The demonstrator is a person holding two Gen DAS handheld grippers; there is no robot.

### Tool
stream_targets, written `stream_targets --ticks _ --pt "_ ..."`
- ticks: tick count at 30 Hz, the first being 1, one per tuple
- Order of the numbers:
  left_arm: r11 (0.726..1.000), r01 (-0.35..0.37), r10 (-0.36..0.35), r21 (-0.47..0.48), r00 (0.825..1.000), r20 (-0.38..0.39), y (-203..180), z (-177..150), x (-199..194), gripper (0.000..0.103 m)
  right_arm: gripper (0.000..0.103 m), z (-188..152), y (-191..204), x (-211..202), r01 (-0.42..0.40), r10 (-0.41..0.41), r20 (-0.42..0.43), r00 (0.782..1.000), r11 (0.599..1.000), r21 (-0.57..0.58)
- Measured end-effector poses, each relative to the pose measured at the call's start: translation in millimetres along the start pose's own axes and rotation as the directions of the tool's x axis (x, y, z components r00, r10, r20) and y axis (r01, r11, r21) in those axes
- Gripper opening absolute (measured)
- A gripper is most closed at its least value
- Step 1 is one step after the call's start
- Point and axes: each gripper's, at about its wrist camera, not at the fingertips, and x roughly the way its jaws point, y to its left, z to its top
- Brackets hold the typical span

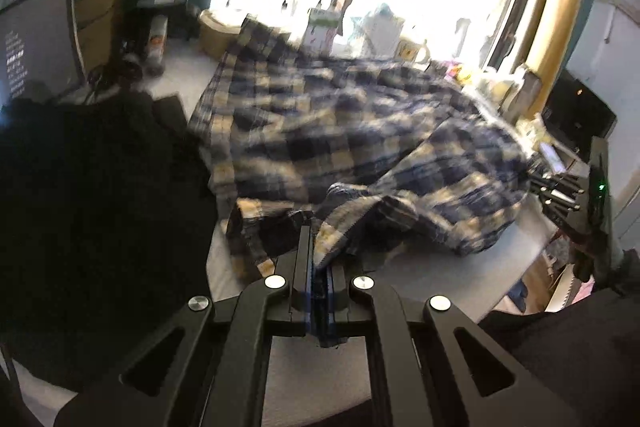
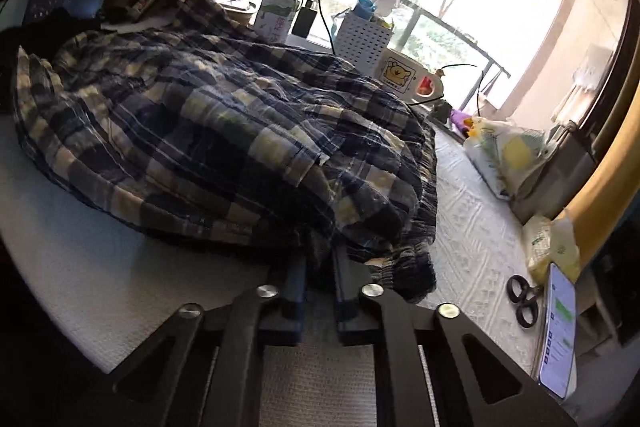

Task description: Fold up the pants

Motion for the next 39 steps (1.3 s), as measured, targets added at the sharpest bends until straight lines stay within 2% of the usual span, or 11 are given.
stream_targets --ticks 7,10,14,19,23,28,32,39 --pt "0.999 0.051 -0.051 0.007 0.99 0.13 -11.9 28.9 -29.4 0.004 0.005 9.6 -27.4 -34.0 -0.056 0.048 0.102 0.994 0.996 0.073" --pt "0.998 0.056 -0.058 0.016 0.981 0.184 -16.6 43.3 -35.9 0.004 0.005 19.0 -40.8 -45.9 -0.043 0.029 0.14 0.99 0.994 0.1" --pt "0.998 0.062 -0.067 0.032 0.971 0.23 -20.4 66.0 -39.9 0.004 0.005 36.1 -52.5 -52.4 0.003 -0.018 0.147 0.989 0.995 0.101" --pt "0.997 0.041 -0.058 0.066 0.957 0.284 -23.9 99.0 -41.6 0.004 0.004 62.7 -75.0 -55.1 0.028 -0.053 0.172 0.984 0.989 0.145" --pt "0.997 0.006 -0.029 0.071 0.948 0.317 -18.5 130.4 -32.4 0.004 0.004 86.3 -97.2 -40.2 0.017 -0.053 0.179 0.982 0.981 0.195" --pt "0.998 -0.026 0.007 0.057 0.95 0.314 -0.7 164.6 -3.4 0.004 0.004 109.9 -120.2 -4.5 -0.001 -0.045 0.172 0.984 0.965 0.263" --pt "0.996 -0.055 0.034 0.066 0.96 0.278 9.2 189.0 29.7 0.004 0.004 126.5 -136.6 31.5 -0.047 -0.005 0.168 0.986 0.95 0.308" --pt "0.994 -0.081 0.066 0.067 0.977 0.202 27.6 223.7 85.4 0.004 0.004 147.3 -155.7 89.8 -0.058 0.019 0.127 0.992 0.947 0.316"
